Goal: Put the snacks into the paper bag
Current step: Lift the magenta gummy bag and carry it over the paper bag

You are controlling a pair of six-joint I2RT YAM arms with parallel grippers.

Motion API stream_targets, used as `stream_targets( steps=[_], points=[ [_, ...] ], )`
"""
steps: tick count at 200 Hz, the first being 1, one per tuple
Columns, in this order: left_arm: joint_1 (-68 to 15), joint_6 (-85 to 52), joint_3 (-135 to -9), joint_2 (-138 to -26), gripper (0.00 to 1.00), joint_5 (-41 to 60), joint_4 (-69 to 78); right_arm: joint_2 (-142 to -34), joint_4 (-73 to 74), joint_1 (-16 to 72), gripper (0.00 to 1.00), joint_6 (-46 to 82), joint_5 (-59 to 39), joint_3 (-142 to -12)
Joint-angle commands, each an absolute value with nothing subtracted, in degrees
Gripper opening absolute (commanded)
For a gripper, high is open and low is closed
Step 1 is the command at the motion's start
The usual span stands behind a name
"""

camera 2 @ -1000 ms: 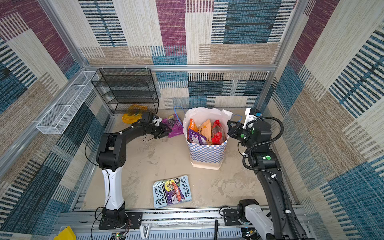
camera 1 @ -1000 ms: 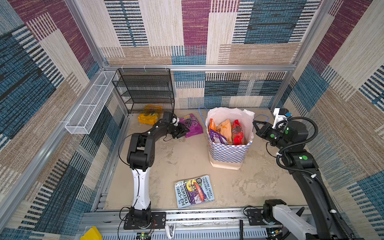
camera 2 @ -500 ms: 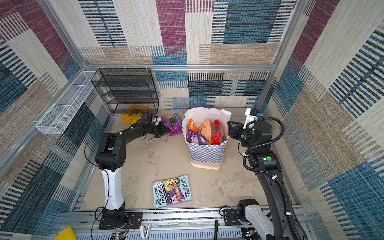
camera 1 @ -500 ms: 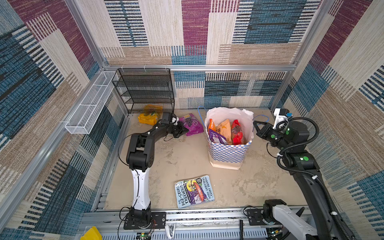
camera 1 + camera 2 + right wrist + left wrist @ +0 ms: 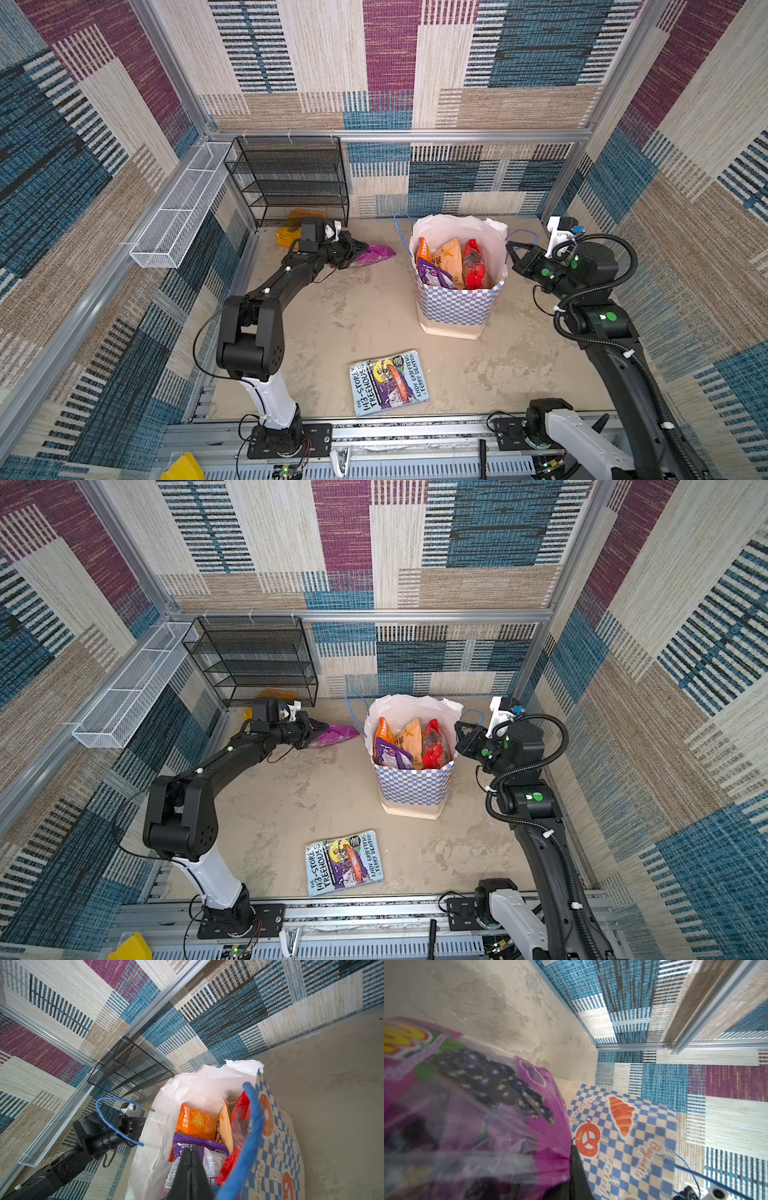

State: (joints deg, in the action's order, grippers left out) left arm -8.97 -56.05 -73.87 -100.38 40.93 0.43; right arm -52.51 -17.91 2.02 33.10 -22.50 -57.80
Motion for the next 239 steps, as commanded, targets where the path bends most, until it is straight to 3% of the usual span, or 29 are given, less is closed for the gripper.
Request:
stream_targets(
  steps=[1, 60, 110, 168, 239],
  points=[
    [-8.6, -51.7, -73.1, -94.9, 0.00, 41.4, 0.5, -52.3, -14.4, 2.1, 0.01, 33.3, -23.4, -57.9],
    [-8.6, -42.4, -73.9, -78.8, 0.00, 34.4, -12.6, -52.3, -13.2, 2.1, 0.01, 34.1, -24.1, -57.6],
    [-9.0, -40.8, -83.8, -72.4, 0.00, 31.5, -15.7, -52.4, -11.7, 2.1, 0.01, 35.1, -25.4, -56.7],
    [-13.8, -39.4, -99.1, -76.3, 0.00, 31.2, -15.4, -51.8, -12.1, 2.1, 0.01, 35.1, -25.6, -57.0],
    [-29.1, -33.2, -121.9, -91.8, 0.00, 31.0, -19.6, -50.8, -13.0, 2.1, 0.01, 35.0, -25.0, -57.4]
  ],
)
